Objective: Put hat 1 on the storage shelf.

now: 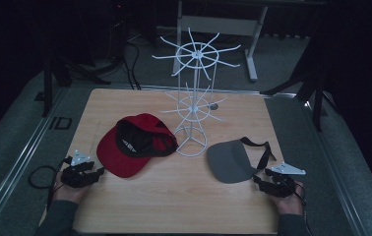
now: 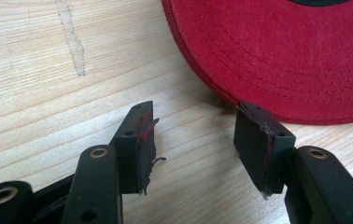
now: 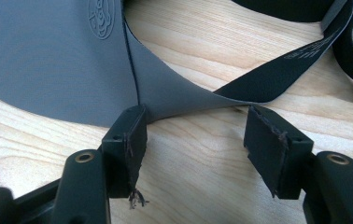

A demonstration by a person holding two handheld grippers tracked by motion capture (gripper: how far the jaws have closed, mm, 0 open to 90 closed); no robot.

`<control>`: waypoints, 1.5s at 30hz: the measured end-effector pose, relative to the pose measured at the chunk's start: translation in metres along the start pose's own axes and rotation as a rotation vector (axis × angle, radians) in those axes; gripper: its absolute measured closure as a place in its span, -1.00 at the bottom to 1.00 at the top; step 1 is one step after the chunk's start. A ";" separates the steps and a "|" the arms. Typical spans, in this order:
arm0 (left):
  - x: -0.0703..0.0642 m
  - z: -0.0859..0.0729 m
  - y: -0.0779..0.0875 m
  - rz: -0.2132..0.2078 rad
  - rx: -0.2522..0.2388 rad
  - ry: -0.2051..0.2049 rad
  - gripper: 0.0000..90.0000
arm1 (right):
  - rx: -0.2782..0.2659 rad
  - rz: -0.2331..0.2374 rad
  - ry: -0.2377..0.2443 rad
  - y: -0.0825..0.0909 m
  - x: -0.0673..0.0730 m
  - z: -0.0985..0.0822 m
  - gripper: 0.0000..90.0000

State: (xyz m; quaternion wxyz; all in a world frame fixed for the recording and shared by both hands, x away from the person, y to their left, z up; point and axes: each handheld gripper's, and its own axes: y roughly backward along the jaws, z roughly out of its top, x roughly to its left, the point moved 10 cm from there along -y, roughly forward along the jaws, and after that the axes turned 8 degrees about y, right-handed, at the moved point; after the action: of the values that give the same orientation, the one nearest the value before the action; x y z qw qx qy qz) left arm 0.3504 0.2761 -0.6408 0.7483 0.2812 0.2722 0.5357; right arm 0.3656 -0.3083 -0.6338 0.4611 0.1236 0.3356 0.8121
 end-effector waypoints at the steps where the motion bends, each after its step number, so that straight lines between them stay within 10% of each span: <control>1: 0.000 0.000 0.000 0.000 0.000 0.000 0.08 | 0.001 -0.001 -0.001 0.000 0.000 0.000 -0.13; 24: 0.004 0.004 0.005 0.031 0.006 -0.016 0.26 | 0.003 0.002 0.003 0.001 0.002 -0.001 -0.16; 29: 0.009 0.019 0.020 0.034 -0.049 -0.007 0.42 | 0.002 0.001 0.003 0.001 0.002 -0.001 -0.16; 34: 0.019 0.039 0.031 0.053 -0.077 -0.005 0.99 | 0.003 0.001 0.003 0.001 0.002 -0.001 -0.16; 45: 0.023 0.085 0.028 0.099 -0.124 -0.028 1.00 | 0.003 0.001 0.002 0.001 0.002 -0.001 -0.17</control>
State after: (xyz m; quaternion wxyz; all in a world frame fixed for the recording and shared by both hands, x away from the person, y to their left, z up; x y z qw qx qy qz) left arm 0.3987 0.2948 -0.5644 0.7407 0.2551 0.2138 0.5835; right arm 0.3631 -0.3074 -0.6340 0.4603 0.1236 0.3370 0.8120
